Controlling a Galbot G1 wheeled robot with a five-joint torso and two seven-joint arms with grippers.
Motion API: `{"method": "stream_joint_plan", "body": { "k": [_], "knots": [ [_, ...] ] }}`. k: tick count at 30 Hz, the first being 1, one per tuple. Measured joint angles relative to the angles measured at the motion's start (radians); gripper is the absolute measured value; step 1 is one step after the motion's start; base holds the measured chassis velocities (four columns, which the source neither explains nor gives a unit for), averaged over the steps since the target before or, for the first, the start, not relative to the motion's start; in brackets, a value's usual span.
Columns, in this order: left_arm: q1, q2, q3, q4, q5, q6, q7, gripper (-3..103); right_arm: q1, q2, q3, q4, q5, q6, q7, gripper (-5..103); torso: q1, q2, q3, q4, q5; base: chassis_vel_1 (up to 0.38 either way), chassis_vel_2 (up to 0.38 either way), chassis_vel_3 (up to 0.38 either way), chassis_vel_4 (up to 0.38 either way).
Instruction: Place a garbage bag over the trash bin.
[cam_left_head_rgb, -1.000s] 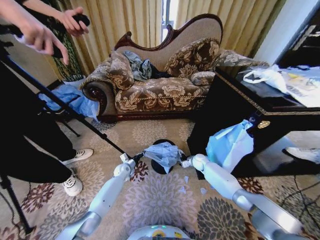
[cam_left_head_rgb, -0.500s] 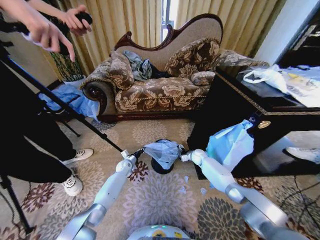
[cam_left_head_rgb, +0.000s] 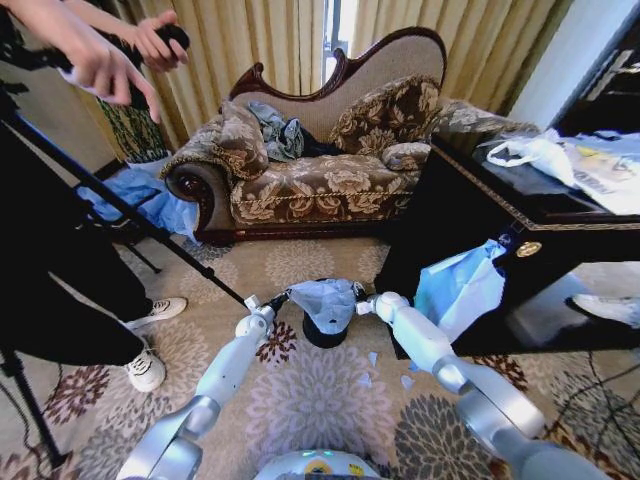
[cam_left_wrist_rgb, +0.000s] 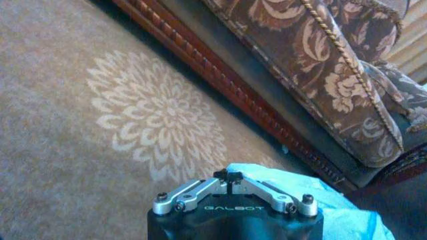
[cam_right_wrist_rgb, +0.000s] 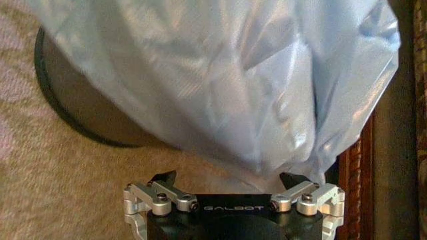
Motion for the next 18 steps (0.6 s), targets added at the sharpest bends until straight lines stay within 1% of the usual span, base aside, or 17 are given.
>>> {"method": "stream_joint_plan", "body": {
  "k": [9, 18],
  "knots": [
    [0.013, -0.005, -0.001, 0.007, -0.003, -0.001, -0.001, 0, -0.025, -0.029, 0.005, -0.005, -0.012, 0.006, 0.003, 100, 0.000, 0.000, 0.000, -0.0001, -0.0001, 0.000, 0.000, 0.000, 0.000],
    [0.029, -0.008, 0.001, -0.001, 0.000, -0.001, -0.002, 0, -0.060, -0.027, 0.020, -0.008, -0.017, 0.011, 0.012, 100, 0.000, 0.000, 0.000, -0.0001, 0.0001, 0.000, 0.000, 0.000, 0.000]
  ]
}}
